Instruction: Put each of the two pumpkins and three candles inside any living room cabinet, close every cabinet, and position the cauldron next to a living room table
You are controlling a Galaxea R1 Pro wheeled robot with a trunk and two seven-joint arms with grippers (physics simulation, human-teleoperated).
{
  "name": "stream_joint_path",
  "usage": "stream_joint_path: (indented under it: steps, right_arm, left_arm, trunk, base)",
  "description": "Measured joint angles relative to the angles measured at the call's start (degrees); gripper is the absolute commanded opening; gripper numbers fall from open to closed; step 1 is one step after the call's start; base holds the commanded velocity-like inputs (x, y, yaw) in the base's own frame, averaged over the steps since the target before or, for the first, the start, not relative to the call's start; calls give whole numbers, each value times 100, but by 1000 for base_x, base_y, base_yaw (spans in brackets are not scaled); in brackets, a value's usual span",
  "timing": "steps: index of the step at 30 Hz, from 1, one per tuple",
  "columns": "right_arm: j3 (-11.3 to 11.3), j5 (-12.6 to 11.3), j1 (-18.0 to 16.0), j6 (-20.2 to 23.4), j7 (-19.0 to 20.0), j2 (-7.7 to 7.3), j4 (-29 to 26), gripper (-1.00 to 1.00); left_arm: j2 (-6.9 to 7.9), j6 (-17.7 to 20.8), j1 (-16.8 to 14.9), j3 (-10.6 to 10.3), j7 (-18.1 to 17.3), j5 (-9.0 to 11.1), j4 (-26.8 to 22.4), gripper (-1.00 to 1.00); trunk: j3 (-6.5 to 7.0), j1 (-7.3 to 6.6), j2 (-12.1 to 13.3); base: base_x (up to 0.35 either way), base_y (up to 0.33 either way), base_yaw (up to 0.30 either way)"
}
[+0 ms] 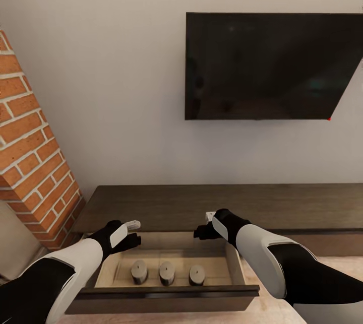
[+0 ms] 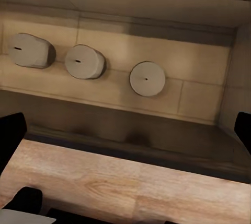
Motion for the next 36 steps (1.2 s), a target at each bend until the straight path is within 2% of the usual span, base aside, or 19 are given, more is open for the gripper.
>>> stream_joint_path:
  steps: [7, 12, 18, 25, 31, 36]
  right_arm:
    - [7, -5, 83, -9, 10, 0, 36, 100]
    - [11, -6, 98, -126, 12, 0, 29, 100]
    - [14, -8, 100, -175, 13, -1, 28, 100]
    - [3, -14, 100, -179, 14, -1, 23, 100]
    - [-5, -16, 100, -188, 14, 0, 12, 100]
    - [-5, -15, 99, -187, 4, 0, 7, 100]
  left_arm:
    - [0, -6, 0, 4, 0, 0, -1, 100]
    - [0, -8, -1, 4, 1, 0, -1, 100]
    - [-1, -22, -1, 4, 2, 0, 0, 100]
    - [-1, -271, -2, 2, 3, 0, 3, 100]
    - [-5, -315, -1, 0, 4, 1, 2, 100]
    - [-12, -338, 0, 0, 2, 0, -1, 100]
  trunk:
    - [66, 1, 0]
    - [113, 3, 0]
    - [169, 2, 0]
    - [234, 1, 0]
    - [257, 0, 0]
    - [259, 0, 0]
  base:
    - [-28, 8, 0]
    - [-208, 134, 0]
    - [-193, 260, -28]
    - [-140, 304, -105]
    - [-47, 304, -37]
    - [7, 69, -4]
